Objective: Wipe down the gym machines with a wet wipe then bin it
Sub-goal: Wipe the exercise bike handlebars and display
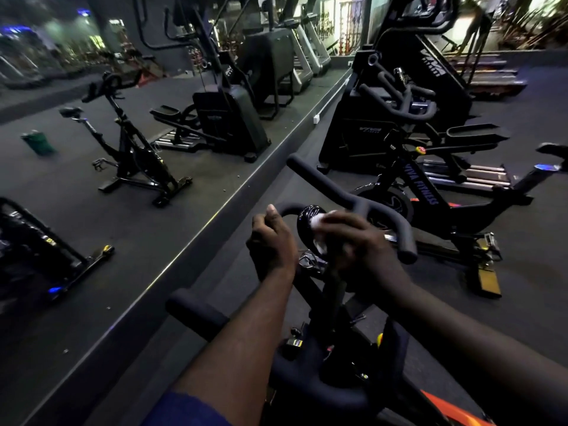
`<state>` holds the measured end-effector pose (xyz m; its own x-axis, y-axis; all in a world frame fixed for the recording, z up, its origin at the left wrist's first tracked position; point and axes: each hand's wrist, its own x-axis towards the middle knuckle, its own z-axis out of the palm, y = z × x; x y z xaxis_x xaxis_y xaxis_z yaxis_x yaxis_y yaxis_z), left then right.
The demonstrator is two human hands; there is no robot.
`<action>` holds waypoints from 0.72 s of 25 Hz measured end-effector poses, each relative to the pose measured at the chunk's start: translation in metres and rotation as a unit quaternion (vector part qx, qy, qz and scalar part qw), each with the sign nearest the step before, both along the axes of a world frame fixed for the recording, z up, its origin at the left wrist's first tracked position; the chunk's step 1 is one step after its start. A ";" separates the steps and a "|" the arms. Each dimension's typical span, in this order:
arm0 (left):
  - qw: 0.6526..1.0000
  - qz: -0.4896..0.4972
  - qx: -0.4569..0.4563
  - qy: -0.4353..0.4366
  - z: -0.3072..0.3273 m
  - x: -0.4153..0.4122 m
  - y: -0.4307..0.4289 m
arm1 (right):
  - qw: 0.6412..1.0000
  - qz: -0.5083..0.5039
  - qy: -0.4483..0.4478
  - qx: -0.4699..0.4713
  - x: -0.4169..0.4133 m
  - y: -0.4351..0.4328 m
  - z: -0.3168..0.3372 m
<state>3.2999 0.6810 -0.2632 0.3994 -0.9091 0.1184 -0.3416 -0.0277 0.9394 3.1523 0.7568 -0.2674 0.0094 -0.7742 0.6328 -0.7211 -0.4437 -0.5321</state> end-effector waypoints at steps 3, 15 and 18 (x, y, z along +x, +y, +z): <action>1.000 0.012 0.007 -0.017 -0.002 -0.001 0.000 | 0.999 0.017 -0.046 0.009 -0.003 -0.009 0.003; 0.991 0.085 0.007 -0.099 0.000 -0.010 -0.001 | 0.978 0.204 0.049 0.011 -0.035 -0.063 0.015; 0.986 0.119 0.029 -0.111 0.001 -0.014 0.002 | 0.976 0.142 -0.097 0.130 -0.034 -0.081 0.007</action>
